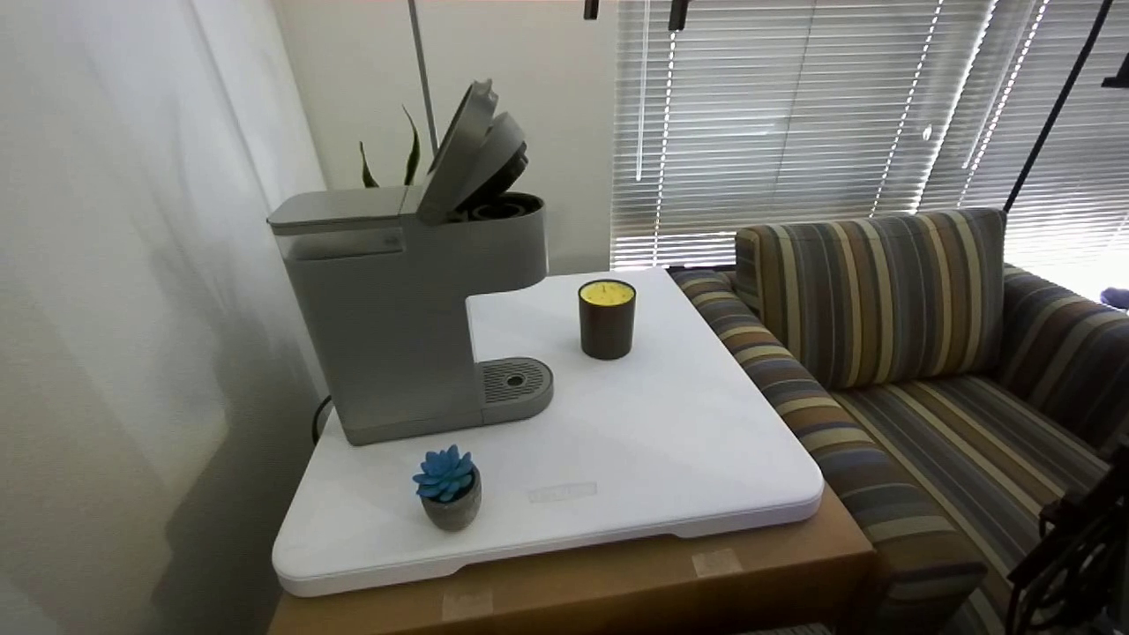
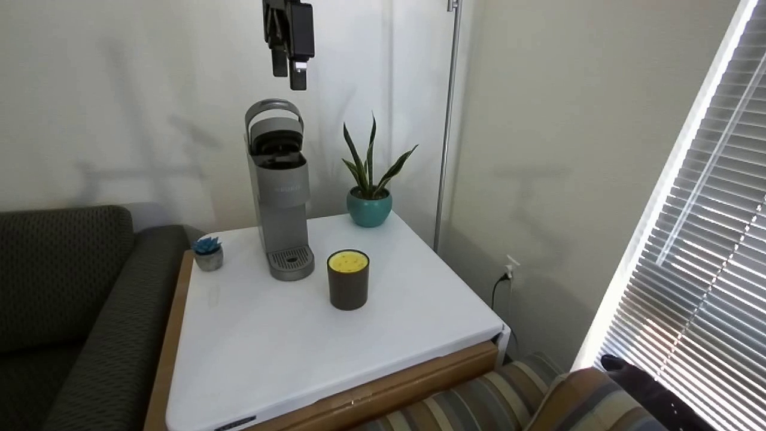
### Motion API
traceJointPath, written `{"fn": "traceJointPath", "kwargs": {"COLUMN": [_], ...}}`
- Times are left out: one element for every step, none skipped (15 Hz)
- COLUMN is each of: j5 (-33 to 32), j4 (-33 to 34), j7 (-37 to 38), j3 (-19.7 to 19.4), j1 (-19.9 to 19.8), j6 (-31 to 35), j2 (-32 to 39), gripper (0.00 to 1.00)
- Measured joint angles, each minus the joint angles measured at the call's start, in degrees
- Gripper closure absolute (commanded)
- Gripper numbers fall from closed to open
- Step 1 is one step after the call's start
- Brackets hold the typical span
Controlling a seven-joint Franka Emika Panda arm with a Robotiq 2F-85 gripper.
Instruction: Open the top of the coffee maker
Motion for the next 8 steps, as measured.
{"fn": "traceJointPath", "kwargs": {"j5": [0.1, 0.2, 0.4, 0.9, 2.3, 4.5, 7.7, 9.7], "j4": [0.0, 0.1, 0.1, 0.1, 0.1, 0.1, 0.0, -0.1], "j7": [0.3, 0.5, 0.8, 1.1, 1.4, 1.5, 1.0, 0.4], "j3": [0.0, 0.0, 0.0, 0.0, 0.0, 0.0, 0.1, 0.1], "j1": [0.0, 0.0, 0.0, 0.0, -0.1, -0.3, -0.5, -0.8], "j6": [-0.1, -0.1, -0.1, -0.1, 0.0, 0.0, -0.3, -0.5], "j2": [0.0, 0.0, 0.0, 0.0, 0.0, 0.2, 0.4, 0.8], "gripper": [0.00, 0.00, 0.00, 0.00, 0.00, 0.00, 0.00, 0.00]}}
